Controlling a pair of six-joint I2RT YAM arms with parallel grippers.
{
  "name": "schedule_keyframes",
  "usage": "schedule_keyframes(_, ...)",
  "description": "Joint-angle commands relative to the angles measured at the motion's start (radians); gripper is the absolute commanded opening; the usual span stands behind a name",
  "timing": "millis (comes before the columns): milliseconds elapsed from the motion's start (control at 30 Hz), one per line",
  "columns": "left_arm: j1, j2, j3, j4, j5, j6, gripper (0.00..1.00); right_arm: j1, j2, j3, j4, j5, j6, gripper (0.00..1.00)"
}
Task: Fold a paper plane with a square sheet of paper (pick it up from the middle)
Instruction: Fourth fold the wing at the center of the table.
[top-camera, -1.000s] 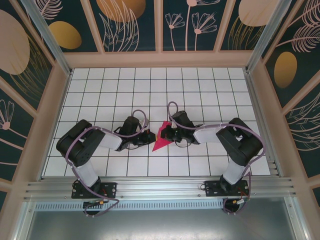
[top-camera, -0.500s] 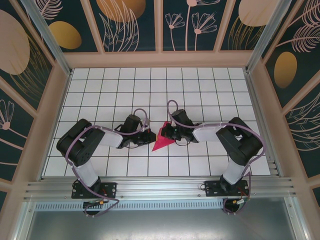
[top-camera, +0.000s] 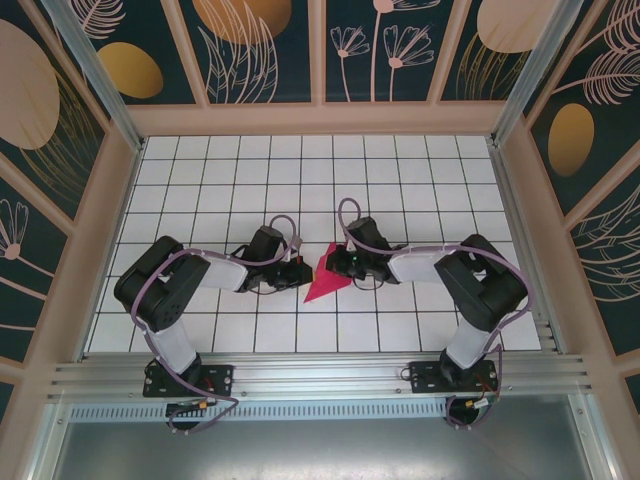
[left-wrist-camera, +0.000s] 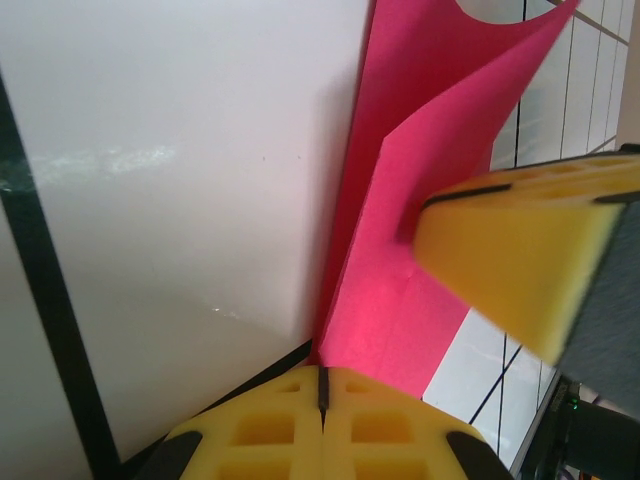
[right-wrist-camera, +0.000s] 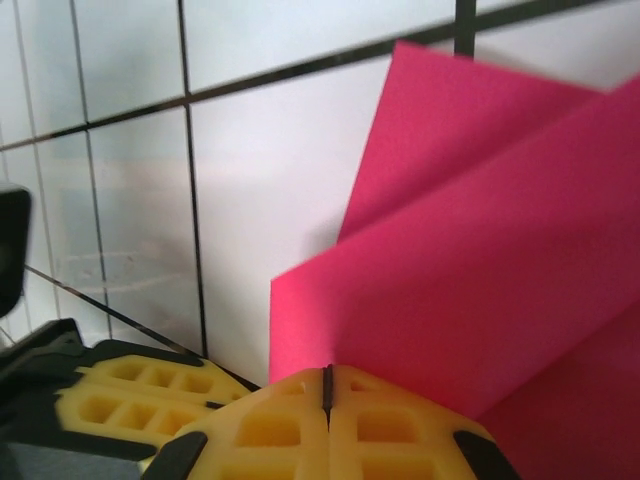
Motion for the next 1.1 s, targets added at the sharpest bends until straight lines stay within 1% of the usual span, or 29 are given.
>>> schedule_keyframes(0, -0.02, 0.129, -0.023, -0.127, -0.164, 0.058, 0.0, -0.018, -0.017, 0.012, -0.019, -0.02, -0.035, 0.02)
schedule_keyframes(133, -0.021, 0.131, -0.022, -0.126, -0.164, 0.056, 0.0, -0.052, 0.048, -0.023, 0.026, -0.016, -0.016, 0.02)
schedule_keyframes(233, -0.021, 0.136, -0.02, -0.129, -0.161, 0.059, 0.0, -0.07, 0.083, -0.034, 0.026, -0.001, -0.012, 0.01)
schedule_keyframes(400, -0.021, 0.137, -0.027, -0.129, -0.164, 0.062, 0.0, -0.078, 0.037, -0.002, -0.039, 0.022, -0.038, 0.01)
schedule_keyframes(567, -0.022, 0.133, -0.03, -0.129, -0.164, 0.059, 0.0, -0.091, 0.001, 0.034, -0.062, -0.004, -0.07, 0.02)
schedule_keyframes(667, -0.022, 0.133, -0.028, -0.129, -0.164, 0.059, 0.0, -0.106, 0.026, 0.02, -0.05, 0.003, -0.078, 0.02)
schedule_keyframes(800, -0.022, 0.135, -0.028, -0.129, -0.159, 0.057, 0.0, -0.124, 0.086, -0.027, 0.017, -0.04, -0.062, 0.02)
schedule_keyframes(833, -0.022, 0.134, -0.03, -0.129, -0.159, 0.058, 0.0, -0.155, 0.092, -0.035, 0.03, -0.048, -0.056, 0.02)
schedule_keyframes(1067, -0.021, 0.137, -0.037, -0.131, -0.161, 0.06, 0.0, -0.207, 0.066, -0.025, 0.012, -0.066, -0.066, 0.02)
